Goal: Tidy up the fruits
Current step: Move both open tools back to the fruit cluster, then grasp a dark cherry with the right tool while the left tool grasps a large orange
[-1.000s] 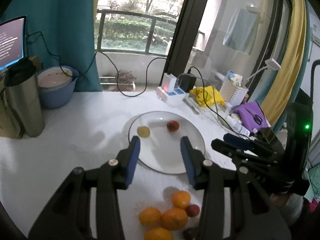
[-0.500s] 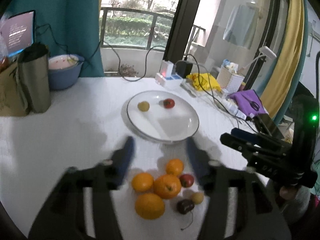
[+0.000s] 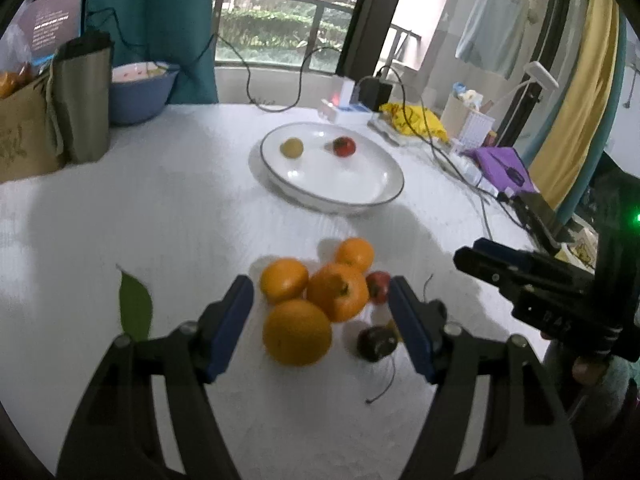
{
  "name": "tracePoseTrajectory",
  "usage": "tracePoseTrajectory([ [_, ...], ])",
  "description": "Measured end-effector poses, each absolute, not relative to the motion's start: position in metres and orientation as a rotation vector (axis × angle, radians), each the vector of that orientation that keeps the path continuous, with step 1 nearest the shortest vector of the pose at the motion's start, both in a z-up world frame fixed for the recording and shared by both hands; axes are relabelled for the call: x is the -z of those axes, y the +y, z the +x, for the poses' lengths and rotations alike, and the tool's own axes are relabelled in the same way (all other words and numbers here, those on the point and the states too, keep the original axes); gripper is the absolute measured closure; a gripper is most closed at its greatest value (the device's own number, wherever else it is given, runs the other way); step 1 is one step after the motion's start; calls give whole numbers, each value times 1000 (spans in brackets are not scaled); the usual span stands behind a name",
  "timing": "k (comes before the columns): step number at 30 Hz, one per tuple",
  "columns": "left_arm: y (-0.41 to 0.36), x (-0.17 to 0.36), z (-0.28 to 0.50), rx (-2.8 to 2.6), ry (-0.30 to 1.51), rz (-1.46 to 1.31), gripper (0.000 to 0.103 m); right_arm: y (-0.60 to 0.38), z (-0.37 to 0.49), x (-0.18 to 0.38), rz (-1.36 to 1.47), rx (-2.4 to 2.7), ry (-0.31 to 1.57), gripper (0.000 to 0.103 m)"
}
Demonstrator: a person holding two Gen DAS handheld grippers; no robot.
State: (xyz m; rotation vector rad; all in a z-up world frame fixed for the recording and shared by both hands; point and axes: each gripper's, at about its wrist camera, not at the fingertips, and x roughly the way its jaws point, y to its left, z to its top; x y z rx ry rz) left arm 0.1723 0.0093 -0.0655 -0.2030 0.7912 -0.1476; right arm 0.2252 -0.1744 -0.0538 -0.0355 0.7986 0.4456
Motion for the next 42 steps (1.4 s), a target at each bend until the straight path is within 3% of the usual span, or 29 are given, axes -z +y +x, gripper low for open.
tracePoseTrajectory([
  [29, 6, 108, 178, 77, 895, -114, 33, -159, 210, 99, -102, -539, 912, 58],
  [30, 6, 108, 178, 88, 891, -118, 34, -159, 210, 99, -104, -543, 912, 64],
  [31, 6, 108, 178, 95, 887, -117, 49, -158, 210, 100, -108, -546, 914, 67],
  [32, 5, 109, 178, 100, 893, -110, 57, -158, 210, 100, -110, -546, 915, 70],
  [42, 7, 99, 176, 138, 878, -125, 59, -156, 214, 93, -123, -555, 913, 73],
])
